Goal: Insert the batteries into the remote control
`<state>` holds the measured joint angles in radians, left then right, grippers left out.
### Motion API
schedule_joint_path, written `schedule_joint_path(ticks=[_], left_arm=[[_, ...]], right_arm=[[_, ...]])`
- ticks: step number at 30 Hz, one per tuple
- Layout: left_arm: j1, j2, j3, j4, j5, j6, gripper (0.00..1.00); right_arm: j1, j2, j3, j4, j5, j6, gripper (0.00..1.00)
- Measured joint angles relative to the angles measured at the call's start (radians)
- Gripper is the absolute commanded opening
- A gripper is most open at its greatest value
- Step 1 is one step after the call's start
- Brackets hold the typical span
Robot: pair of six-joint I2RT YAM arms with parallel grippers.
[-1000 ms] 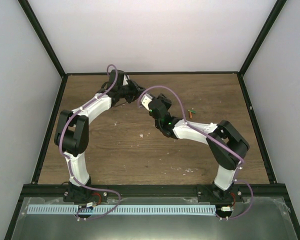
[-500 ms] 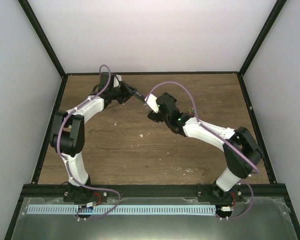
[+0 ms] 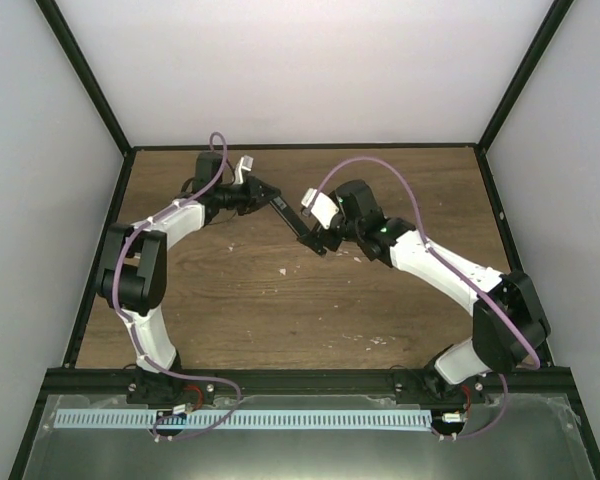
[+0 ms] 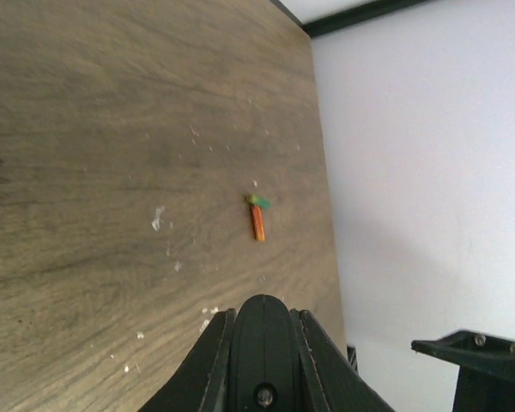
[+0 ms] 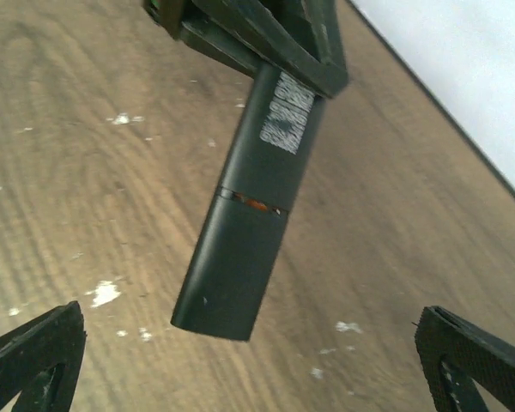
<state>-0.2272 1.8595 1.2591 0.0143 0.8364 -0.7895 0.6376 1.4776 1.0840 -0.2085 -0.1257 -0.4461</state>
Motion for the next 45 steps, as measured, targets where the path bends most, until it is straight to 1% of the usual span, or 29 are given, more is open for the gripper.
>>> schedule_joint_path(ticks=[3,5,7,16,23,31,34,36,41,45], left_arm=[[0.000,-0.002,-0.051,0.059,0.058,0.035,0.00],[0.000,-0.011,-0.084,0.090,0.081,0.051,0.00],[0.000,-0.025,-0.114,0.131,0.101,0.062,0.00],[0.000,-0.058,-0.173,0.301,0.141,0.050,0.00],[0.000,-0.066,-0.177,0.350,0.142,0.036,0.00],[-0.001,-0.092,-0.180,0.362,0.150,0.035,0.00],[-0.002,-0.094,-0.180,0.366,0.159,0.035,0.00],[-0.004,-0.094,-0.180,0.366,0.165,0.036,0.00],[-0.010,-0.094,-0.180,0.366,0.177,0.040,0.00],[-0.015,-0.094,-0.180,0.366,0.182,0.043,0.00]], right_arm=[[0.000,0.000,0.000,-0.030,-0.066,0.004,0.95],[0.000,0.003,0.000,-0.050,-0.100,0.010,0.92],[0.000,0.013,0.005,-0.068,-0.130,0.016,0.92],[0.000,0.076,0.034,-0.108,-0.170,0.026,0.90],[0.000,0.101,0.035,-0.109,-0.167,0.030,0.85],[0.000,0.112,0.039,-0.106,-0.152,0.036,0.80],[-0.001,0.113,0.040,-0.103,-0.139,0.036,0.75],[-0.001,0.113,0.040,-0.100,-0.135,0.036,0.69],[-0.001,0.114,0.042,-0.098,-0.132,0.037,0.60],[-0.001,0.115,0.042,-0.098,-0.131,0.037,0.48]])
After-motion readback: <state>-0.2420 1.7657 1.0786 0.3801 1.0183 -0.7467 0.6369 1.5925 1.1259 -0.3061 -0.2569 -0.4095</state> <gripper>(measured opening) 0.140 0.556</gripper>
